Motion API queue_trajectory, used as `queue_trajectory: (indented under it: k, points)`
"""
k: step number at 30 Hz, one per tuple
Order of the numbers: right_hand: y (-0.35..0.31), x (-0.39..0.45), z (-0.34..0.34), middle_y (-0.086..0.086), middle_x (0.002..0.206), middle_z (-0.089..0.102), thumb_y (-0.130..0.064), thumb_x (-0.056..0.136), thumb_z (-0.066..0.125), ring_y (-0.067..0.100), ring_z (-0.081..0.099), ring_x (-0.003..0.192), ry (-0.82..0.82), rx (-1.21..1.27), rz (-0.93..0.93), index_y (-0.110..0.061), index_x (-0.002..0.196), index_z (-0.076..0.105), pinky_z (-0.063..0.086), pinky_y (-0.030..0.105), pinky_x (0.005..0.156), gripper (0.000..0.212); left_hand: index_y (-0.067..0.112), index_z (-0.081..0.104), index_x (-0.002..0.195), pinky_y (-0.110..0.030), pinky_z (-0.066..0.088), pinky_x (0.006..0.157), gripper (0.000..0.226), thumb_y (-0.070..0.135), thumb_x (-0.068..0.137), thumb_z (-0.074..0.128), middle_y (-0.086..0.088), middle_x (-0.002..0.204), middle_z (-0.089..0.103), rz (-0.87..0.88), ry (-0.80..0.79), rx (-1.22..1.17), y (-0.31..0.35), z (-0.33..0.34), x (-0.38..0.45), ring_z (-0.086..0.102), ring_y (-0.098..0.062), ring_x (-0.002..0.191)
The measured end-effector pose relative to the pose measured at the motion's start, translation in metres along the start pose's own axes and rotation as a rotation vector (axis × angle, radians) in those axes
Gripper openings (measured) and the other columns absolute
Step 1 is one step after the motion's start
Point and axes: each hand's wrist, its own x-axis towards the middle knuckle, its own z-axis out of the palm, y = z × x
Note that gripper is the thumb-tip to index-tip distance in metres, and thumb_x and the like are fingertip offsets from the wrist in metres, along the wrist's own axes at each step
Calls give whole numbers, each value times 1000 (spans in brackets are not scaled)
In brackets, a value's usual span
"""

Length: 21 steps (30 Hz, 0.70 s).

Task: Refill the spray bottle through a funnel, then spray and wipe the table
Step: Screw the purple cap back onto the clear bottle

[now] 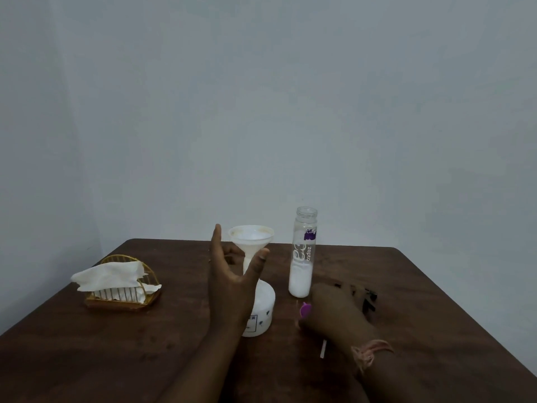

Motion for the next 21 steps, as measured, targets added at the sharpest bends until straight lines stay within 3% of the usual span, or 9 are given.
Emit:
queue_trajectory:
  k: [2, 4, 7, 9, 11, 13, 15, 17, 21]
  points:
    - [-1, -4, 3, -1, 125, 67, -48, 86, 69, 32, 43, 137, 13, -86, 8, -27, 118, 62, 12, 58, 120, 38, 36, 27, 155, -51, 49, 97, 100, 90, 73, 47, 3, 116, 58, 16, 59, 24, 5, -3, -4, 56, -17, 110]
    - [-1, -9, 0, -2, 125, 67, -43, 91, 64, 31, 42, 138, 51, -66, -19, -29, 121, 62, 6, 58, 122, 33, 31, 32, 152, -57, 41, 101, 86, 81, 83, 40, 0, 122, 53, 74, 167, 68, 18, -7, -8, 48, -16, 113]
    - [2, -14, -7, -3, 134, 62, -45, 90, 66, 25, 44, 136, 103, 131, -58, -32, 131, 57, 18, 49, 123, 44, 14, 45, 141, -56, 36, 102, 64, 52, 89, 45, -6, 125, 50, 278, 281, 68, 43, -9, -15, 45, -15, 116]
    - [11, -13, -9, -3, 131, 64, -47, 87, 69, 16, 56, 116, 195, 385, -65, -30, 133, 58, 44, 30, 99, 51, 8, 55, 128, -52, 42, 95, 47, 37, 91, 50, -7, 121, 55, 436, 228, 57, 63, -2, -24, 53, -26, 114]
    - [20, -10, -10, -3, 124, 65, -46, 86, 69, 12, 55, 98, 329, 472, -33, -31, 129, 59, 37, 21, 71, 47, 15, 62, 113, -44, 48, 83, 26, 29, 93, 51, 1, 106, 62, 495, 61, 16, 85, 12, -36, 61, -24, 99]
    - [27, -2, -8, -7, 119, 61, -51, 82, 68, 15, 56, 102, 447, 462, 32, -38, 122, 57, 34, 27, 77, 44, 24, 64, 97, -38, 50, 76, 16, 28, 95, 50, 12, 89, 65, 431, -93, 42, 97, 31, -45, 63, -11, 86]
    - [32, 10, -5, -8, 117, 58, -54, 83, 65, 18, 57, 112, 382, 441, 71, -41, 123, 52, 40, 31, 89, 44, 29, 63, 95, -35, 53, 76, 12, 27, 97, 51, 14, 85, 66, 267, -190, 72, 91, 53, -46, 64, -8, 84]
    - [35, 22, 0, -1, 129, 59, -50, 88, 64, 23, 56, 121, 310, 392, 98, -31, 133, 53, 43, 40, 103, 50, 33, 57, 102, -35, 56, 78, 9, 26, 98, 53, 13, 95, 66, 87, -229, 82, 79, 75, -43, 65, -8, 89]
    - [36, 5, -1, -4, 125, 57, -48, 85, 68, 23, 52, 120, 617, 543, 123, -35, 128, 55, 37, 44, 104, 47, 26, 31, 134, -29, 48, 90, 52, 39, 94, 62, 1, 133, 38, -255, -261, 211, 63, 110, -36, 54, -20, 120]
